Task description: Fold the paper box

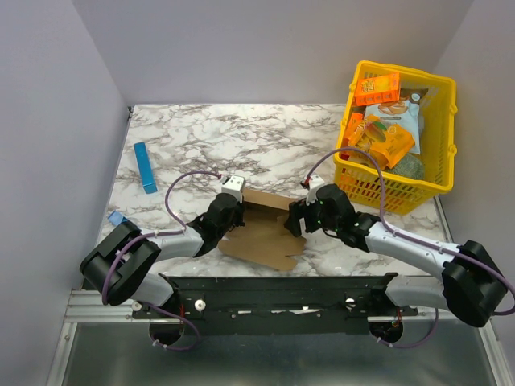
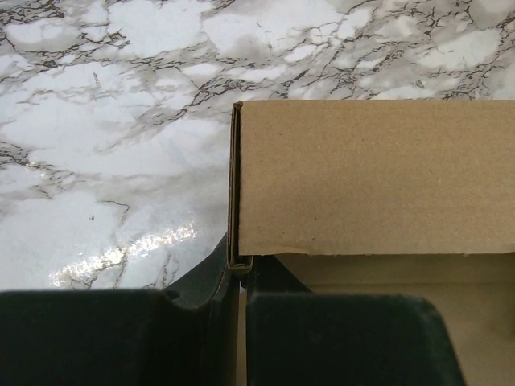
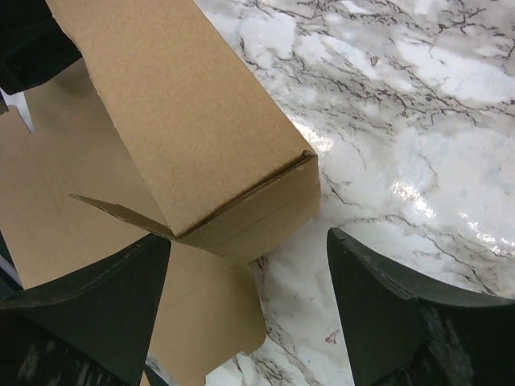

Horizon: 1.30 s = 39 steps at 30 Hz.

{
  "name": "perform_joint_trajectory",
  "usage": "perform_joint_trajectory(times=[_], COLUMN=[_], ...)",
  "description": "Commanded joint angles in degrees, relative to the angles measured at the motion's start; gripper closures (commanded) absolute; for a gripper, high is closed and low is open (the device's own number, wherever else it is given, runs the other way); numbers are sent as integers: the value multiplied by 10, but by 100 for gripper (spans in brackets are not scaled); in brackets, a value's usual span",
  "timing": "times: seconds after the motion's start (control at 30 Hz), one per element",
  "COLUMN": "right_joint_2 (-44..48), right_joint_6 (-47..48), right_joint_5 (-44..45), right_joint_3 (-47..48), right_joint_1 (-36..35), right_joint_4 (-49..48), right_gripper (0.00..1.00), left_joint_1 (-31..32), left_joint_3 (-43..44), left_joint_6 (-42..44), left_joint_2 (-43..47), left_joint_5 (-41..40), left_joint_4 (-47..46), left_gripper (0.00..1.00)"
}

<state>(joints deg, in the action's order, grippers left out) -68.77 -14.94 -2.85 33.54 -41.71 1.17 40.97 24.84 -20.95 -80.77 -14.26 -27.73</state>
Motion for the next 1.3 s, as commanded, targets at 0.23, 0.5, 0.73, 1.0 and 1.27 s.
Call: perform_joint_trajectory(times=[0.23,0.5,0.73,1.0,1.27], right_joint_2=[-24,-62,-75,-91,-102], right_joint_6=[-16,-77,-153,-201,-253], right_joint_5=[115,216,336,403,492], right_joint_3=[-30,-33,-30,-27,-18], right_joint_1=[-38,-70,-82,-82,-82], right_joint_4=[-106,-137,-120,-108,-73], right_gripper=[23,39,50,55,54], left_joint_1=[0,0,1,12,32], left_joint_3=[-2,-5,-8,-3,4], left_joint_6=[-6,-8,-16,-16,-19], left_joint_2=[8,10,12,11,11], left_joint_5=[13,16,16,6,-16], left_joint_4=[-17,-22,-24,-22,-12], left_gripper=[100,100,100,100,100])
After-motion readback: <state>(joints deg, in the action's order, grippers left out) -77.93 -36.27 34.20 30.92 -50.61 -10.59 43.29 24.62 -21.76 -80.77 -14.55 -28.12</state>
